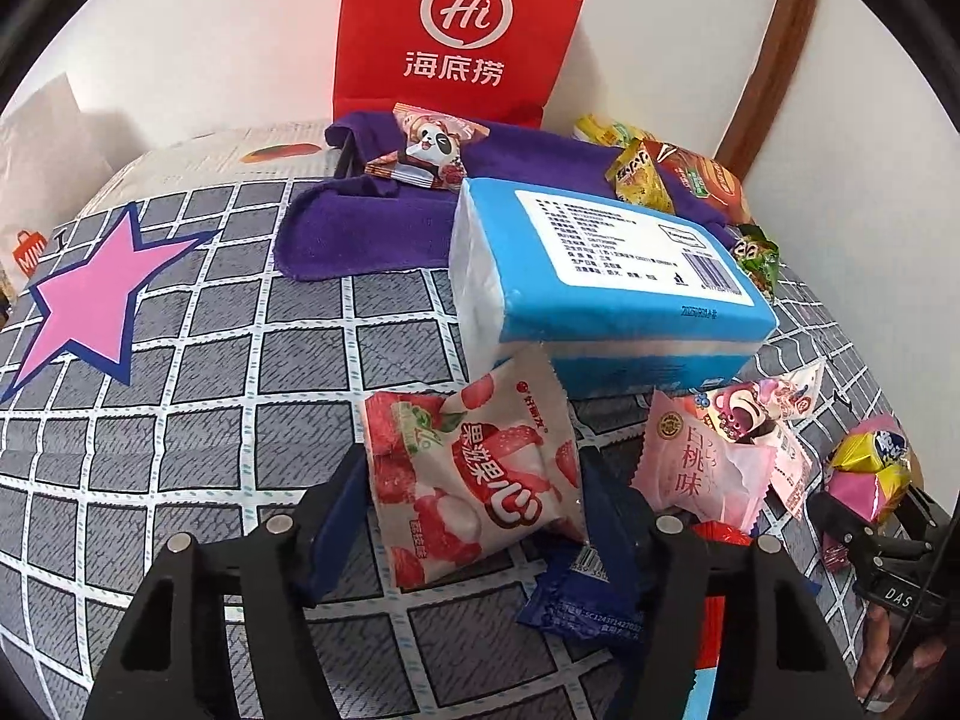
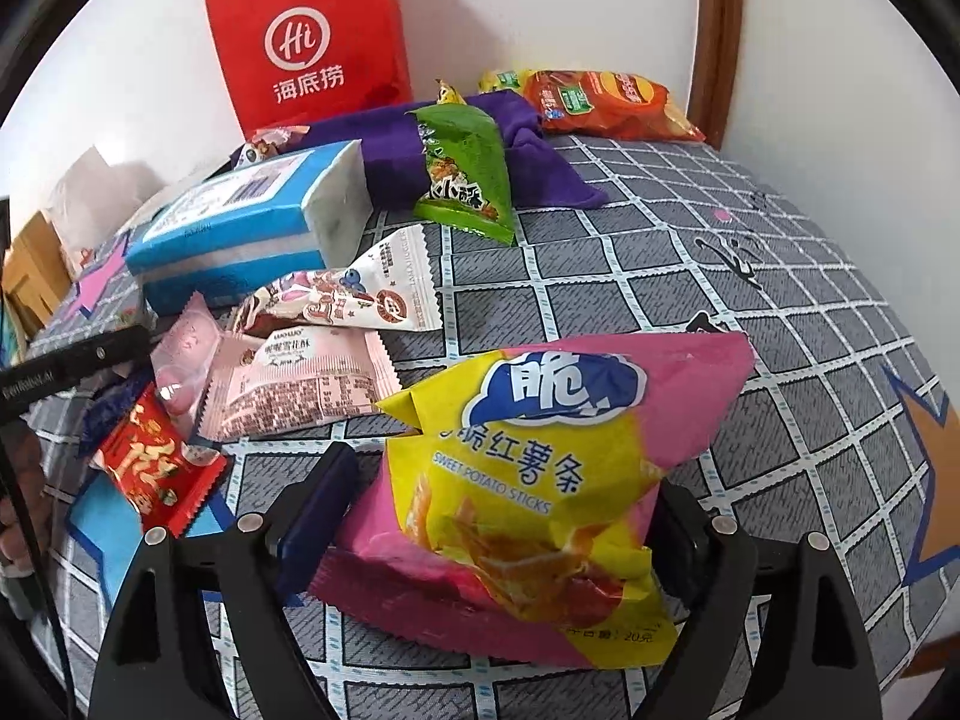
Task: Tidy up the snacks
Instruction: 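Grasp the pink-white lychee candy bag with the left tool while the right tool holds its bag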
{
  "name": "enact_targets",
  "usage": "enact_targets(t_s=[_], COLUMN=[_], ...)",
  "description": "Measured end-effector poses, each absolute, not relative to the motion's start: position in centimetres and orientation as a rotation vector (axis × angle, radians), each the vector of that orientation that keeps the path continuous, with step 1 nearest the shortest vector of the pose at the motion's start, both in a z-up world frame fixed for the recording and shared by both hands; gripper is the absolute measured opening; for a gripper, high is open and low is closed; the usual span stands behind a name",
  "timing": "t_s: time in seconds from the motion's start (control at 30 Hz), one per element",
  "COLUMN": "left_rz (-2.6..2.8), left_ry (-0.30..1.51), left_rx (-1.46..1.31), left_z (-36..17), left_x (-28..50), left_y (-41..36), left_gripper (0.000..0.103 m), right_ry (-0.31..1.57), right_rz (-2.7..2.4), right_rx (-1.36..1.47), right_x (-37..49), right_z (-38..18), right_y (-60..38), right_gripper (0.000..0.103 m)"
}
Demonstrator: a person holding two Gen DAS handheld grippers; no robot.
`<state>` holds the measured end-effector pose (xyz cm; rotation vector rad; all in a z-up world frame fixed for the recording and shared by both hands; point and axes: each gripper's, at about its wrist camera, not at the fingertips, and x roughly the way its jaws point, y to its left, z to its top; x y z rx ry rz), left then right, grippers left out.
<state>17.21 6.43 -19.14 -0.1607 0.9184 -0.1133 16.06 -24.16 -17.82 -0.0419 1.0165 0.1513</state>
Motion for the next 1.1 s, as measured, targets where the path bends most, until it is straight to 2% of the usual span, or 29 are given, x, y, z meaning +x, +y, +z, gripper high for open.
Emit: enact_targets(t_s=[0.27,0.8,1.03,1.1], left_rz=[-0.1,-0.09,-0.092,-0.092], left_ry=[0.898,0.907,0.899,0.896], left_rx=[-0.245,-0.209,-0.234,-0.243], left_z=[-19.2,-19.2,-19.2,-19.2], left_x=[17.1,17.3,17.2,17.1], left_y=[7.5,7.1,7.4,7.5], left_gripper=[0.059,0.059,0.053,0.05], right_ry=[0.992,0.999,0.991,0.995], right_rz=[0.173,0.17,0.151,0.149], right_rx=[0.033,0.015,0.133,0.17], right_x=[15.9,15.9,15.6,15.7], right_z=[-17.7,-17.7,-16.8,-17.1], right_y=[-25.1,-24.7,-26.5,-27.0], right_gripper=[0.087,0.089,0.089,0.084])
